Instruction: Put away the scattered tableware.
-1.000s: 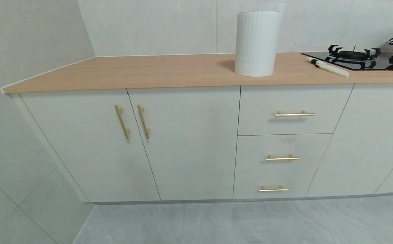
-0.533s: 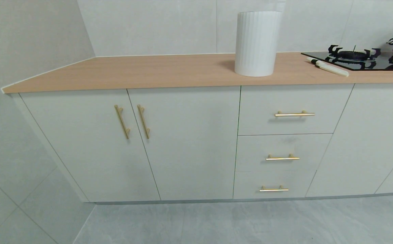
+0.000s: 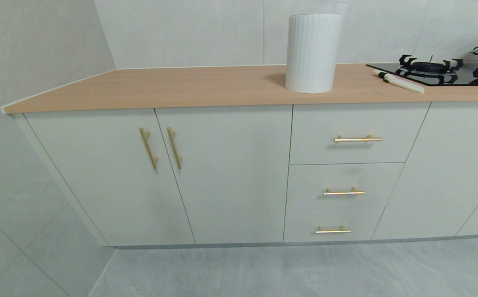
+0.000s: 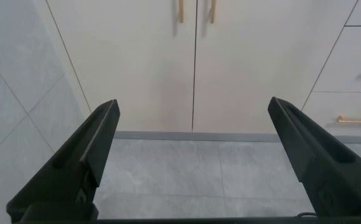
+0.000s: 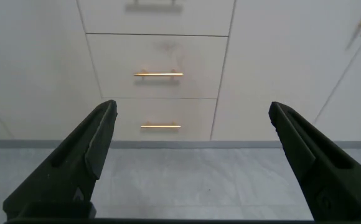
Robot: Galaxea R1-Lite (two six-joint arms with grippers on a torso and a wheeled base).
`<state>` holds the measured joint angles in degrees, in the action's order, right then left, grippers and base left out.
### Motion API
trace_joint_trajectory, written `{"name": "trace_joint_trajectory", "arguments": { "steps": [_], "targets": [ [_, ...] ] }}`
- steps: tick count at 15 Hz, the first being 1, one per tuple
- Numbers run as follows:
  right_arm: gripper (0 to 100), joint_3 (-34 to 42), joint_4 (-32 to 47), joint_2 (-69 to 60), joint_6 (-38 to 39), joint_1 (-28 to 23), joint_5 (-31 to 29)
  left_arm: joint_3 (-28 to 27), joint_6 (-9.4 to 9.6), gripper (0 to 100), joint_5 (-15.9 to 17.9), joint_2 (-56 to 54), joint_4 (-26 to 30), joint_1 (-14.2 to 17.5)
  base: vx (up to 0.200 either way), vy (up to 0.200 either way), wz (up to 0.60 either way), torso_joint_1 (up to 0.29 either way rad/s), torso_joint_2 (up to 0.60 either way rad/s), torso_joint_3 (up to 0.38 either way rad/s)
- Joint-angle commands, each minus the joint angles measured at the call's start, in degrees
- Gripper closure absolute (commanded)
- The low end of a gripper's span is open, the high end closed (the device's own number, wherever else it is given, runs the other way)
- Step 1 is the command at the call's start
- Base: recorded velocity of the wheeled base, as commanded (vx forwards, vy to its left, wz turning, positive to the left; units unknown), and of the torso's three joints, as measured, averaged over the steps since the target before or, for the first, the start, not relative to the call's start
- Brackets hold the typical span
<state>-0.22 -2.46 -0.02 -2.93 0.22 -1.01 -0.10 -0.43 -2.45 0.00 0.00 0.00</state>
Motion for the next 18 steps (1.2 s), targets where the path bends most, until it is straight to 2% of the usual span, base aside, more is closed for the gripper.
{"name": "trace_joint_trajectory", "arguments": {
  "steps": [1, 3, 4, 10, 17, 18],
  "targets": [
    [0, 0.1, 0.0, 0.0, -0.2, 0.0, 1.1, 0.0, -0.01, 0, 0.0, 0.0, 0.0, 0.0, 0.0, 0.0, 0.0, 0.0, 0.0, 0.0],
    [0, 0.0, 0.5, 0.2, -0.9, 0.0, 2.2, 0.0, -0.01, 0, 0.0, 0.0, 0.0, 0.0, 0.0, 0.0, 0.0, 0.0, 0.0, 0.0],
    [0, 0.0, 0.9, 0.5, -2.1, 0.0, 5.0, 0.0, -0.01, 0, 0.0, 0.0, 0.0, 0.0, 0.0, 0.0, 0.0, 0.0, 0.0, 0.0],
    [0, 0.2, 2.4, 0.6, 2.3, 0.0, 3.5, 0.0, -0.01, 0, 0.0, 0.0, 0.0, 0.0, 0.0, 0.0, 0.0, 0.0, 0.0, 0.0],
    [0, 0.2, 2.4, 0.1, 2.6, -0.1, 2.8, 0.0, 0.08, 0, 0.0, 0.0, 0.0, 0.0, 0.0, 0.0, 0.0, 0.0, 0.0, 0.0],
    [0, 0.2, 2.4, 0.1, 2.6, 0.0, 2.8, 0.0, 0.08, 0, 0.0, 0.0, 0.0, 0.0, 0.2, 0.0, 0.0, 0.002, 0.0, 0.007]
  ]
}}
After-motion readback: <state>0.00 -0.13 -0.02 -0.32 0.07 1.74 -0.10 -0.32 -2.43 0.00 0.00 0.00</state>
